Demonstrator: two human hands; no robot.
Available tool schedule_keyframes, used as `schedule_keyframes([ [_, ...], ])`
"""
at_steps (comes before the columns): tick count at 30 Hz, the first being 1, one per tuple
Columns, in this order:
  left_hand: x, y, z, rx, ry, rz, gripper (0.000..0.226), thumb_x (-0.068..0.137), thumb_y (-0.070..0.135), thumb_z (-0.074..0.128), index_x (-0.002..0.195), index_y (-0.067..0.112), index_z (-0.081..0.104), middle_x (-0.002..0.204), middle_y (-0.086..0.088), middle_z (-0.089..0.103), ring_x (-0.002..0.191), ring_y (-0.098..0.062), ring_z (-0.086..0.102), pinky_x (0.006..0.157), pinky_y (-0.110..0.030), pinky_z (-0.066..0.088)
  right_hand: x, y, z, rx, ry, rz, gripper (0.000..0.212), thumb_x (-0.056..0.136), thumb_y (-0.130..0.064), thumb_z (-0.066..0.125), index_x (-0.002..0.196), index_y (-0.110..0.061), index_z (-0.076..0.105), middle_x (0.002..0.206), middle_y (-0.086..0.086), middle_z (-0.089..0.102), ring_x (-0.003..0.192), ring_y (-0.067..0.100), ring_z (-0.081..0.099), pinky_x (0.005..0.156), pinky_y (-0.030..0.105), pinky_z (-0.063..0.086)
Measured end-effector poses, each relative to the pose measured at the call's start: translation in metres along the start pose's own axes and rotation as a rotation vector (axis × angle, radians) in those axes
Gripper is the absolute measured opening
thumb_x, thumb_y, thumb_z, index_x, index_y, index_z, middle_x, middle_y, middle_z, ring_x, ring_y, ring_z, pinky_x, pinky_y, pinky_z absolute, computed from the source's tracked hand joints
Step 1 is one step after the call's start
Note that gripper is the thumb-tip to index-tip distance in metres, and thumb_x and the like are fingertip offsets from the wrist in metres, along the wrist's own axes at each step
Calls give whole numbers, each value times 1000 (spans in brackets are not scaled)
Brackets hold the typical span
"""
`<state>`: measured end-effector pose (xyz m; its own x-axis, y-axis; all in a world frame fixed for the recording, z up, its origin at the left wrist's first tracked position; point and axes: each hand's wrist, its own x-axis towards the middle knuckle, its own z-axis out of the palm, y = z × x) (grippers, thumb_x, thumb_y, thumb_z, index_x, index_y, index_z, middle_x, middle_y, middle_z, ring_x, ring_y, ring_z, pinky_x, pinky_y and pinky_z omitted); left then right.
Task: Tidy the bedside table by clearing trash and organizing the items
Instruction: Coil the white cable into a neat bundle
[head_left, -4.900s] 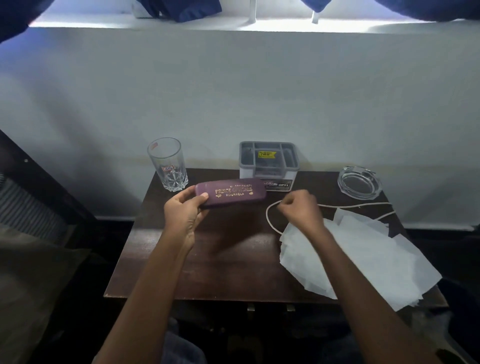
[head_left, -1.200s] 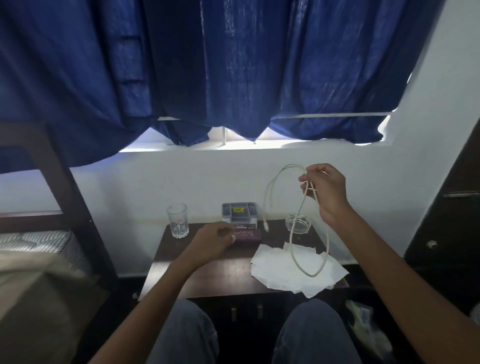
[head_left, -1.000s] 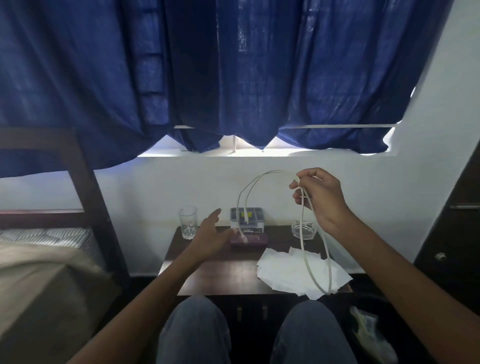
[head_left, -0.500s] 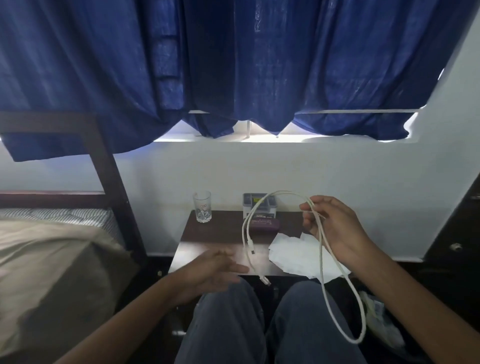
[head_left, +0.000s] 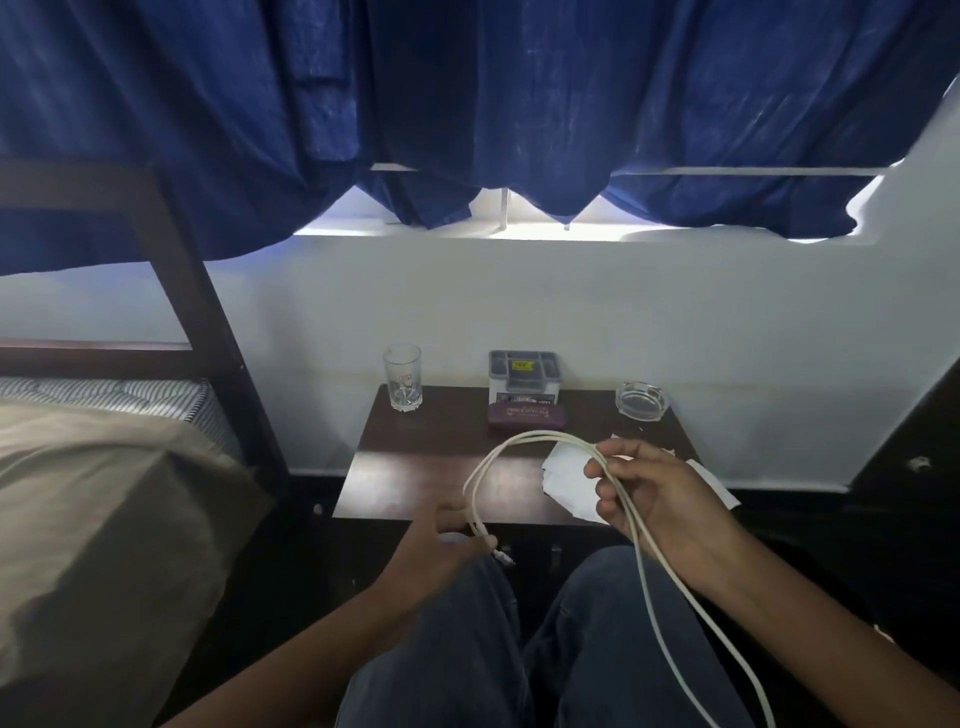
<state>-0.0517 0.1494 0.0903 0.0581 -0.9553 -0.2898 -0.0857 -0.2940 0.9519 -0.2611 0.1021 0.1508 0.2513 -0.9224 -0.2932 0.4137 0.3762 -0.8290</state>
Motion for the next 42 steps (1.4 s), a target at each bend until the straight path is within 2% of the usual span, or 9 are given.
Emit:
schedule_keyframes([
  [5, -4, 3, 6, -132, -156, -69, 12, 94, 21, 52, 93, 13, 62, 84, -2, 75, 77, -13, 70, 79, -30, 51, -4, 6, 1, -164, -63, -38, 21, 87, 8, 43, 91, -3, 61, 68, 15, 64, 45, 16, 55, 45, 24, 48],
  [11, 0, 26, -3, -478, -41, -58, 24, 98, 22, 42, 92, 10, 61, 43, 6, 39, 37, -7, 39, 43, -20, 43, 4, 23, -19, -1116, -19, -344, 33, 88, 6, 49, 90, -24, 62, 68, 5, 63, 44, 15, 58, 47, 20, 47],
  [14, 1, 39, -15, -691, -94, -170, 34, 98, 30, 37, 89, 12, 64, 46, 8, 37, 35, -5, 35, 40, -15, 41, 10, 35, -23, -1209, -22, -359, 33, 89, 1, 51, 83, -31, 58, 72, 2, 65, 50, 12, 62, 53, 14, 48],
  [19, -6, 52, -21, -836, -214, -216, 26, 80, 24, 48, 76, 7, 69, 51, 4, 49, 40, -7, 47, 47, -18, 51, 19, 46, -29, -1294, 90, -591, 13, 88, 0, 54, 85, -10, 62, 84, -3, 59, 78, 8, 56, 67, 1, 38],
  [23, -9, 53, -22, -782, -189, -180, 28, 83, 24, 55, 61, 9, 64, 53, 0, 59, 44, -9, 59, 55, -28, 59, 18, 40, -30, -1199, 53, -471, 21, 92, 0, 48, 84, -13, 63, 65, -7, 57, 55, -2, 54, 54, 6, 39],
  [27, -9, 57, -24, -899, -259, -90, 27, 85, 21, 50, 96, 3, 67, 101, -12, 73, 87, -21, 72, 81, -37, 56, 11, 49, -27, -1436, -149, -393, 18, 94, -19, 52, 98, -16, 69, 87, -7, 69, 81, 6, 62, 80, 33, 51],
  [34, -2, 42, -21, -668, -128, 78, 31, 93, 4, 44, 123, 1, 53, 117, -13, 67, 108, -23, 65, 91, -31, 52, -28, 59, 12, -1710, -652, -331, 22, 95, -32, 45, 107, -19, 59, 80, -3, 62, 70, 7, 57, 71, 27, 45],
  [38, -5, 35, -18, -324, -79, 197, 26, 89, 7, 53, 114, 9, 61, 109, -5, 72, 107, -17, 66, 95, -30, 50, -32, 57, 20, -1726, -575, -608, 47, 89, -46, 24, 113, -25, 59, 107, -5, 66, 94, 16, 62, 78, 37, 50],
  [42, -7, 28, -15, 84, -211, 296, 19, 90, 7, 55, 101, 17, 66, 95, 4, 75, 90, -10, 68, 85, -34, 48, -30, 40, 19, -1594, -338, -990, 28, 88, -38, 44, 93, -25, 68, 83, -14, 65, 69, 7, 62, 54, 28, 51],
])
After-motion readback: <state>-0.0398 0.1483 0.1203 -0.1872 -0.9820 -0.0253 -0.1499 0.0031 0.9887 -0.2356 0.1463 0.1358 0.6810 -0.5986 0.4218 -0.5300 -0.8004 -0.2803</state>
